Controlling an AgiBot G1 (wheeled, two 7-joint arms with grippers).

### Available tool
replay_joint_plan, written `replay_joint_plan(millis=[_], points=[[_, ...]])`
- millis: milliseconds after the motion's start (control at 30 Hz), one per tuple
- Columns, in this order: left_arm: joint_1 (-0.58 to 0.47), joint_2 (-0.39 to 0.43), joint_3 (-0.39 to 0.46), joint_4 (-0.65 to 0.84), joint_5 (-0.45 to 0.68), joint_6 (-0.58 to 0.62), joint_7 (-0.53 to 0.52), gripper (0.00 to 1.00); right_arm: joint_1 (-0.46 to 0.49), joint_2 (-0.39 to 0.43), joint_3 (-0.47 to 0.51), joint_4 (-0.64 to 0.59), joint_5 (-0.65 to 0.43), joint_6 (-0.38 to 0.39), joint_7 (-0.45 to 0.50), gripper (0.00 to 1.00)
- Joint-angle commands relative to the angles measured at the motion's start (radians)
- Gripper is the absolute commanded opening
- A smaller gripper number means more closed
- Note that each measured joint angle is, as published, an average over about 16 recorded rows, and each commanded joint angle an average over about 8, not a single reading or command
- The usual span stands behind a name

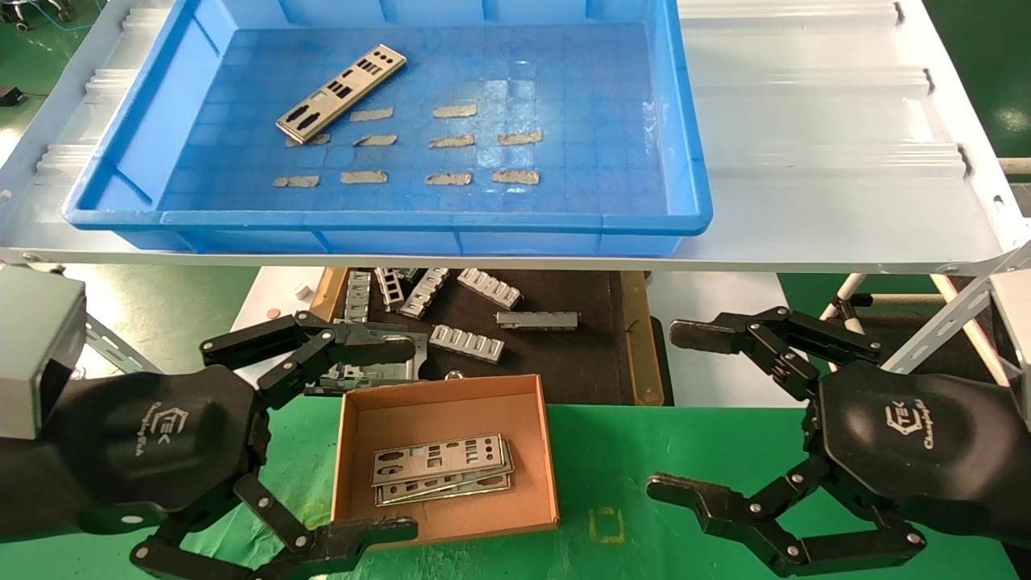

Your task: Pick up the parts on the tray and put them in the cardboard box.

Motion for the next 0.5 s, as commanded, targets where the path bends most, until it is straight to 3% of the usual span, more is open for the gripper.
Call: replay_joint_plan(millis=[33, 500], points=[[0.000, 0.000, 0.000, 0.000, 0.000, 0.000, 0.000, 1.00, 0.000, 0.000, 0.000, 0.000, 0.000, 0.000, 0.000, 1.00], [0.000, 0.000, 0.000, 0.000, 0.000, 0.000, 0.000, 1.00, 0.000, 0.000, 0.000, 0.000, 0.000, 0.000, 0.000, 1.00]])
